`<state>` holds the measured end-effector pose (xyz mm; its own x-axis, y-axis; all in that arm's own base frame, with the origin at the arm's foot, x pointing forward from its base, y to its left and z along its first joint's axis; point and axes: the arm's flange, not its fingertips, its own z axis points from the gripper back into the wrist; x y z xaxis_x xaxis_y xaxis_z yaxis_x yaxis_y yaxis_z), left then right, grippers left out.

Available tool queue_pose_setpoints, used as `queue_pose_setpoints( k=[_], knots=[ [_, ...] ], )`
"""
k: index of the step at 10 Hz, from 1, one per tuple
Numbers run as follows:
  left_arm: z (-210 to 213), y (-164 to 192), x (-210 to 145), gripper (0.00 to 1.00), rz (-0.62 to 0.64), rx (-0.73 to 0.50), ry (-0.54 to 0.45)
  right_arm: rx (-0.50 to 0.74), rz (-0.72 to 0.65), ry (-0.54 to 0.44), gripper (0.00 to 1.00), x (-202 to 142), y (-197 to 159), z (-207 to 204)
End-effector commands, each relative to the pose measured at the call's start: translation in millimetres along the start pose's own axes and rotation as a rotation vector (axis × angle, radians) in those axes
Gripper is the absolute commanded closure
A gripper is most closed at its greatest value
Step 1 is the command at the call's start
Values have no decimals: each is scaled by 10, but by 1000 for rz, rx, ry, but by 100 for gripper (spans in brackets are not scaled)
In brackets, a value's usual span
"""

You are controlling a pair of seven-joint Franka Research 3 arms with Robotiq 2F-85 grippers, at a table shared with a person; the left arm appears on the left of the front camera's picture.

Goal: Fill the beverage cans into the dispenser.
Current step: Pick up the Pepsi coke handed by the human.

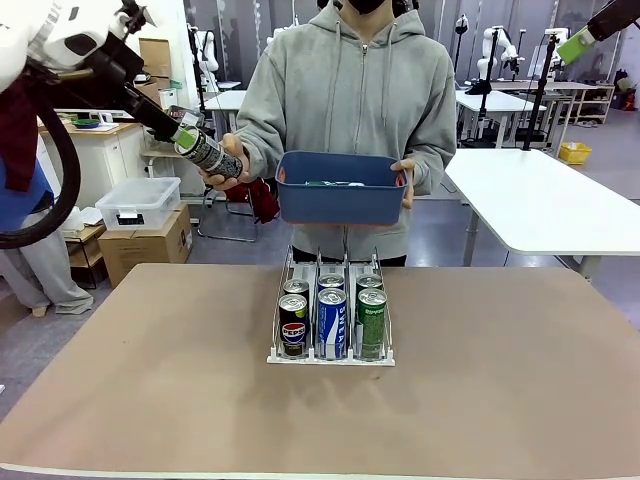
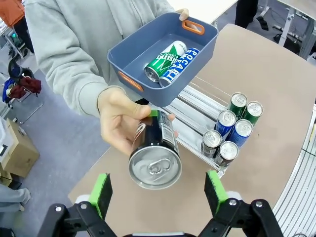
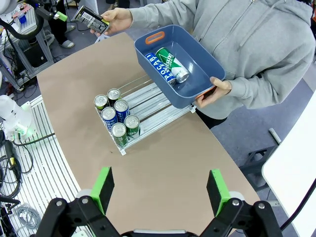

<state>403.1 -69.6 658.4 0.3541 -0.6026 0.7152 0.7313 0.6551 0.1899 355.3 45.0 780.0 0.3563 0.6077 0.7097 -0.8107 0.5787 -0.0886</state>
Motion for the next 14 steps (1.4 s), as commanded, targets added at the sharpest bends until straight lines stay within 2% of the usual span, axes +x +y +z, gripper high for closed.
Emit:
queue_pose_setpoints(
  k=[1,8,14],
  knots=[
    [-185,-9,-26,0,27,25,11,11,1,-5,0,-4,-8,-6],
    [-449,38,-142,0,69,23,-85,11,1,-5,0,-4,-8,-6],
    [-497,69,-151,0,77,14,-85,11,1,-5,0,-4,-8,-6]
  ],
)
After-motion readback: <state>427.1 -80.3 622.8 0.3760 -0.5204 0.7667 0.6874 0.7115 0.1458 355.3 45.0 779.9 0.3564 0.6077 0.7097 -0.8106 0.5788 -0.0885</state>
